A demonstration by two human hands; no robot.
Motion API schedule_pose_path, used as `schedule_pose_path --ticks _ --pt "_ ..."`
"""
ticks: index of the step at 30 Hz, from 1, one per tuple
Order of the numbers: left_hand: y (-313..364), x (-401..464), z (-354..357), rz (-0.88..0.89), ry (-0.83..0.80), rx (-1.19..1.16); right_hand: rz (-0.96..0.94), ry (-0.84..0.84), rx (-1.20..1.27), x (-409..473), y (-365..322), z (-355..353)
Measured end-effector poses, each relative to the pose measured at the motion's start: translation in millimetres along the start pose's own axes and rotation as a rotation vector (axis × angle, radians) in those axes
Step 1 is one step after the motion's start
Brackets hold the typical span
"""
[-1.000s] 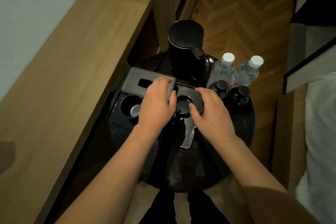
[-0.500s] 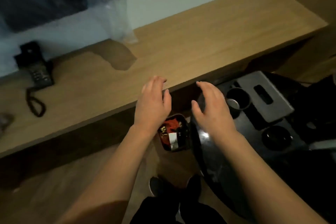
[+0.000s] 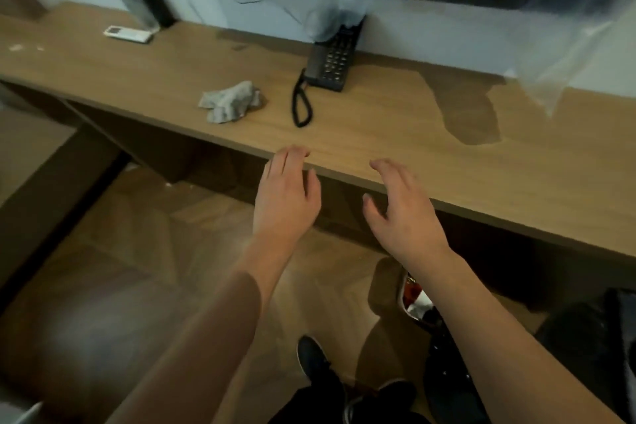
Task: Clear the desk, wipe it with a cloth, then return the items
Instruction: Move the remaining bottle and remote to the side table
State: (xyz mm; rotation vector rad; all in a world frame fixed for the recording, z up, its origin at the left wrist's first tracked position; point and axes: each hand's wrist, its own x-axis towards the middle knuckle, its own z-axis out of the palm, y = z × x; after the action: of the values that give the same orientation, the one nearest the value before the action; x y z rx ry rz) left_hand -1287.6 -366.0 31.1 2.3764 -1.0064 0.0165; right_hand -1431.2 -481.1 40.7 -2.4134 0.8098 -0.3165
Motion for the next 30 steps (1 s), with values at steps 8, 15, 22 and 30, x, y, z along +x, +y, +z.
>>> schedule_pose_path --ticks 8,15,22,30 --pt "-95 -14 -70 -0.251 0.183 -0.027 -0.203 -0.182 -0.02 43 -105 61" --pt "-146 -44 -128 -0.416 0.38 0.084 -0.487 -0.311 -0.033 67 -190 99" --pt "-190 -85 -197 -0.589 0.548 0.204 -0.728 -0.386 0.023 68 -279 133" --pt "-250 -125 -242 -0.707 0.588 0.255 -0.84 -0.424 0.049 52 -353 178"
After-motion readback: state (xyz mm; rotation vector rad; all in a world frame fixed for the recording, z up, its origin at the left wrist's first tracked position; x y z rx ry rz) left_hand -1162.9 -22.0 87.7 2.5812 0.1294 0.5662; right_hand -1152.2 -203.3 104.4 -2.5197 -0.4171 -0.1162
